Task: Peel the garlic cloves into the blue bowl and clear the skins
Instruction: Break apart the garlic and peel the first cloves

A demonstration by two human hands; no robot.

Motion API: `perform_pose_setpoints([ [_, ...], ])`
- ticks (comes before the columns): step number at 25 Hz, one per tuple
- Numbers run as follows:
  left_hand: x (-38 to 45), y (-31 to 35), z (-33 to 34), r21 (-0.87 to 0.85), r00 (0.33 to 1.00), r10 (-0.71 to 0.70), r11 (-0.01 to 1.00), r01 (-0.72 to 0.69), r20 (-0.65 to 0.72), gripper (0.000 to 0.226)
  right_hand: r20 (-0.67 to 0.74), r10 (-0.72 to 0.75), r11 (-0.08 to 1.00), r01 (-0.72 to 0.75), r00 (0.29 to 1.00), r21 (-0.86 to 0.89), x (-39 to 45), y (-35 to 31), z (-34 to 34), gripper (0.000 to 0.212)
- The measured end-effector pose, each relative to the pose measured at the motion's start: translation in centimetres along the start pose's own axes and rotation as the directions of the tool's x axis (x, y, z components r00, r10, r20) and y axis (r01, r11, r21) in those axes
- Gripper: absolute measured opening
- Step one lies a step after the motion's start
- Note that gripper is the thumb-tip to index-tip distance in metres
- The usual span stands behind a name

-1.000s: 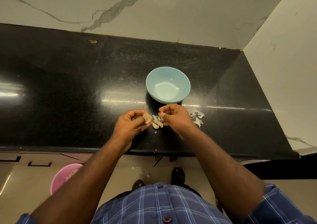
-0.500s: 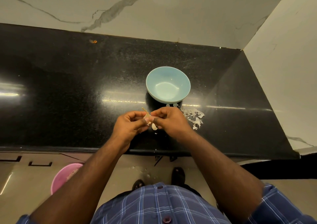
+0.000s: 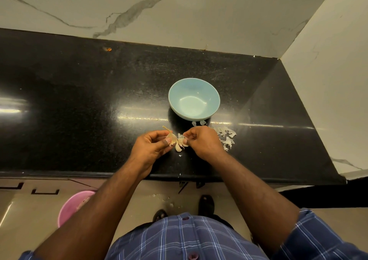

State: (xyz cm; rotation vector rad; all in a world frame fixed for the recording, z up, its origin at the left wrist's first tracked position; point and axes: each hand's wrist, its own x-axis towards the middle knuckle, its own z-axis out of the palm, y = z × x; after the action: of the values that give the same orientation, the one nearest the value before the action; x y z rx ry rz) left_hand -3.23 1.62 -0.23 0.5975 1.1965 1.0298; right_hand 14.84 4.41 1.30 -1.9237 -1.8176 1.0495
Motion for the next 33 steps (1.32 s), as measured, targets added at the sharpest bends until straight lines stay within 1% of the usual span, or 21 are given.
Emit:
perform_pose_setpoints([
  [2,0.0,0.0,-0.1,0.010,1.000,-0.007,1.000,0.007,-0.011,0.019,0.015,-0.008,1.000,0.008,1.000,-0.016,-0.2,-0.1,-0.1,0.022],
  [4,-0.1,0.1,-0.3,0.024,1.000,0.000,1.000,0.000,-0.008,0.018,-0.002,-0.055,0.998,0.055,0.998,-0.005,-0.4,-0.4,-0.1,0.023],
  [5,-0.1,0.1,-0.3,0.033,1.000,0.007,0.999,-0.007,0.002,0.017,-0.018,-0.083,0.996,0.083,0.996,0.040,-0.5,-0.6,-0.1,0.023],
  [7,-0.4,0.3,-0.3,0.063,0.999,0.028,0.998,-0.030,0.039,0.020,0.006,-0.112,0.972,0.108,0.994,0.207,-0.7,-1.0,0.3,0.020],
  [8,-0.5,0.5,-0.3,0.076,0.998,0.036,0.996,-0.041,0.058,0.024,0.027,-0.110,0.953,0.098,0.994,0.286,-0.8,-1.3,0.6,0.018],
  [10,-0.6,0.6,-0.2,0.095,0.996,0.045,0.994,-0.052,0.079,0.030,0.017,-0.076,0.911,0.063,0.997,0.407,-1.0,-1.6,1.2,0.013],
  [13,-0.4,0.6,-0.2,0.083,0.997,0.045,0.995,-0.050,0.060,0.019,0.014,-0.011,0.842,0.002,1.000,0.539,-1.0,-1.8,1.1,0.004],
  [15,-0.2,0.5,-0.2,0.030,0.999,0.031,0.999,-0.032,0.035,0.015,0.032,-0.006,0.815,-0.014,0.999,0.580,-0.8,-1.9,1.1,0.006],
  [18,0.1,0.7,-0.3,-0.044,1.000,-0.009,0.999,0.009,-0.002,0.015,0.065,0.015,0.781,-0.052,0.998,0.623,-0.2,-1.7,1.1,0.010],
  [19,0.2,0.6,-0.4,-0.064,1.000,-0.018,0.998,0.018,-0.010,0.015,0.065,0.037,0.791,-0.068,0.997,0.608,0.1,-1.4,1.0,0.012],
  [20,0.2,0.6,-0.5,-0.081,0.999,-0.029,0.996,0.028,-0.015,0.016,0.043,0.056,0.833,-0.070,0.998,0.549,0.4,-1.0,0.7,0.013],
  [21,0.2,0.5,-0.5,-0.096,0.999,-0.042,0.995,0.040,-0.017,0.017,0.005,0.062,0.898,-0.058,0.998,0.436,0.8,-0.5,0.4,0.014],
  [22,0.2,0.5,-0.5,-0.108,0.998,-0.054,0.993,0.052,-0.016,0.018,-0.031,0.052,0.957,-0.041,0.998,0.286,1.0,0.0,0.1,0.014],
  [23,0.2,0.4,-0.5,-0.117,0.998,-0.064,0.991,0.062,-0.013,0.020,-0.053,0.033,0.990,-0.026,0.998,0.141,1.1,0.3,-0.1,0.015],
  [24,0.2,0.4,-0.6,-0.122,0.998,-0.068,0.990,0.067,-0.005,0.020,-0.056,0.018,0.999,-0.016,0.998,0.036,1.1,0.3,-0.2,0.017],
  [25,0.2,0.4,-0.6,-0.120,0.998,-0.068,0.990,0.068,0.005,0.021,-0.048,0.008,1.000,-0.009,0.999,-0.015,1.0,0.2,-0.1,0.019],
  [27,0.3,0.5,-0.7,-0.094,0.998,-0.063,0.993,0.064,0.015,0.021,-0.024,0.003,1.000,-0.003,1.000,-0.028,0.8,-0.1,0.1,0.021],
  [29,0.2,0.6,-0.7,-0.065,0.998,-0.052,0.996,0.053,0.018,0.019,-0.041,-0.038,0.999,0.036,0.998,-0.032,0.6,-0.6,0.1,0.023],
  [30,0.2,0.7,-0.7,-0.057,0.999,-0.044,0.997,0.045,0.024,0.018,-0.054,-0.068,0.998,0.068,0.996,-0.002,0.4,-1.0,0.0,0.023],
  [31,0.1,0.7,-0.7,-0.054,0.999,-0.037,0.998,0.039,0.032,0.016,-0.051,-0.088,0.993,0.092,0.995,0.077,0.3,-1.3,0.1,0.023],
  [33,0.0,0.8,-0.5,-0.046,0.999,-0.025,0.999,0.027,0.043,0.014,0.006,-0.108,0.968,0.104,0.994,0.227,0.0,-2.0,0.5,0.022],
])
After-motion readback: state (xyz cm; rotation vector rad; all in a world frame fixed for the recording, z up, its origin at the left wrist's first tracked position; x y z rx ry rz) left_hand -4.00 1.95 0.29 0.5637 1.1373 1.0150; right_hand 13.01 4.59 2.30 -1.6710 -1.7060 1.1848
